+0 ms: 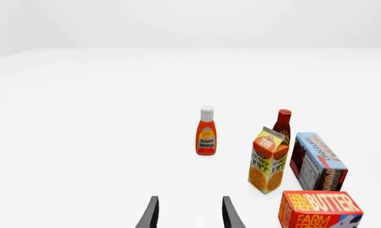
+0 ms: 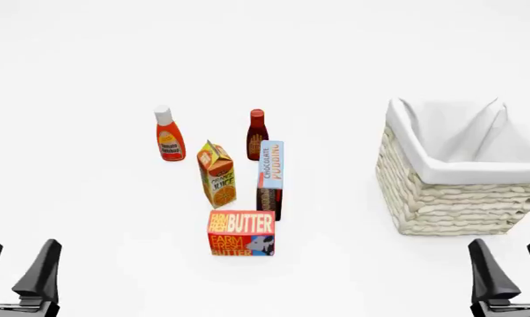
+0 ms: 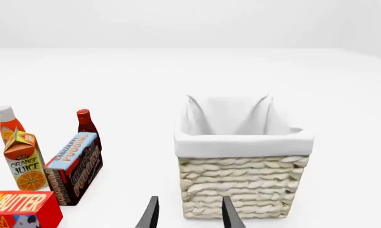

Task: Pick the butter and place it in the basket.

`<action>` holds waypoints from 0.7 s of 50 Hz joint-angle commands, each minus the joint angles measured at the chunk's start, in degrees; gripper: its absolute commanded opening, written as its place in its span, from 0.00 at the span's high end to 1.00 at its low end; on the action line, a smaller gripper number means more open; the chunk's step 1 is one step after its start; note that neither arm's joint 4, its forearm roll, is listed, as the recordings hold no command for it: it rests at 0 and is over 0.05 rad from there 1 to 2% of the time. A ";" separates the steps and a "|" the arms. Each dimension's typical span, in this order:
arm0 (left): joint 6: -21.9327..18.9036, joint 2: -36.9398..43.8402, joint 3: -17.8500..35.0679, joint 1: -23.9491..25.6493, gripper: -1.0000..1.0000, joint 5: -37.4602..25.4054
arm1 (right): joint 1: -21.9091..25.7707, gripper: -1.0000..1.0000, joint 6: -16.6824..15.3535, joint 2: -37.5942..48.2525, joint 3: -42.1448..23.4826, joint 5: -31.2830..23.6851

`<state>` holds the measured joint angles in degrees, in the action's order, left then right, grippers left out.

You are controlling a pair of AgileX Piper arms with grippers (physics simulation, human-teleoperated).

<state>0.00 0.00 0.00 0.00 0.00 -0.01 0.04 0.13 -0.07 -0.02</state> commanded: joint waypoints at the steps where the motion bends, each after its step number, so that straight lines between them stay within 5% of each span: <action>1: 0.00 0.00 0.00 0.00 0.00 0.00 | -0.01 0.00 0.17 0.32 -0.12 -0.01; 22: 0.00 0.00 0.00 0.00 0.00 0.00 | 2.27 0.00 -1.92 2.03 -0.11 -0.32; 30: 0.00 0.00 0.00 0.00 0.00 0.00 | 4.06 0.00 -5.28 0.11 -3.75 -6.11; 35: 0.00 0.00 0.00 0.00 0.00 0.00 | 4.29 0.00 -4.08 0.29 -6.32 -8.22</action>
<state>0.00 0.00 0.00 0.00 0.00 3.12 -3.18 0.89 -2.91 -4.24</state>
